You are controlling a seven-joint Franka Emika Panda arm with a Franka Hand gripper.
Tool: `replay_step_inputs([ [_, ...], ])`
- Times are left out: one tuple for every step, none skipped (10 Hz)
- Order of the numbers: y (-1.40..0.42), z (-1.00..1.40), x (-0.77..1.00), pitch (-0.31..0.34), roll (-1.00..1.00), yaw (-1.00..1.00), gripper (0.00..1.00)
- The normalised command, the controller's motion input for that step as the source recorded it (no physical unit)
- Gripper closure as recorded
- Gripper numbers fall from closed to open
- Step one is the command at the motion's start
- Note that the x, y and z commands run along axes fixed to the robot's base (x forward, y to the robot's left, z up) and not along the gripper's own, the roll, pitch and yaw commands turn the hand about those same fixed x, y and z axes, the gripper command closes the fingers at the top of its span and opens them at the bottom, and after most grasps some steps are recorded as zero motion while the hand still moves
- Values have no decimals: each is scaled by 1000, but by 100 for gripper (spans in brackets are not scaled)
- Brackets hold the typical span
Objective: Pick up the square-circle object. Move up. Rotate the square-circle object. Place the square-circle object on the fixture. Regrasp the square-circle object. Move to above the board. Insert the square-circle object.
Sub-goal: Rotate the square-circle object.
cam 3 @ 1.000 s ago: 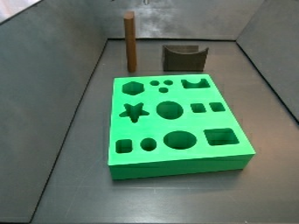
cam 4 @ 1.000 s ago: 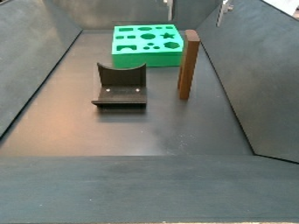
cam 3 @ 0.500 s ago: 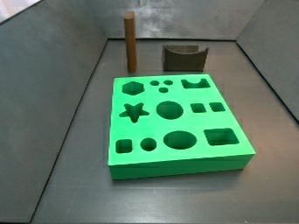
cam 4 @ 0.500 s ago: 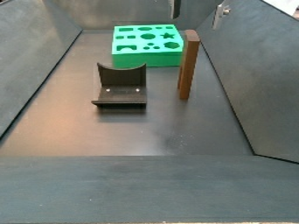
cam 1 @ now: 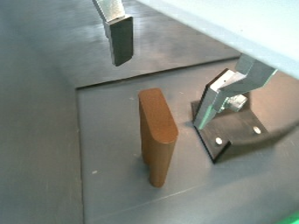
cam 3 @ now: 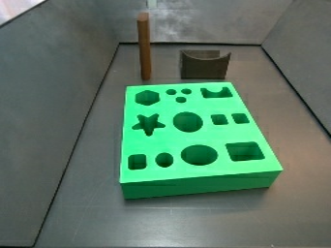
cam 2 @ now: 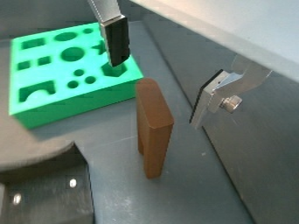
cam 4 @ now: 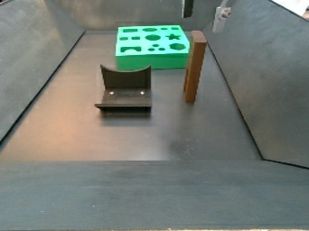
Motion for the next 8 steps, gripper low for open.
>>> replay_step_inputs([
  [23,-22,38,23,14,-1000,0],
  [23,-22,38,26,16,-1000,0],
  [22,-22,38,33,19,-1000,0],
  [22,-22,38,38,21,-1000,0],
  [21,-21,39,41,21,-753,0],
  [21,-20,39,40,20,-421,0],
  [21,-19,39,40,20,-250,0],
  [0,-1000,0,39,19,-136,0],
])
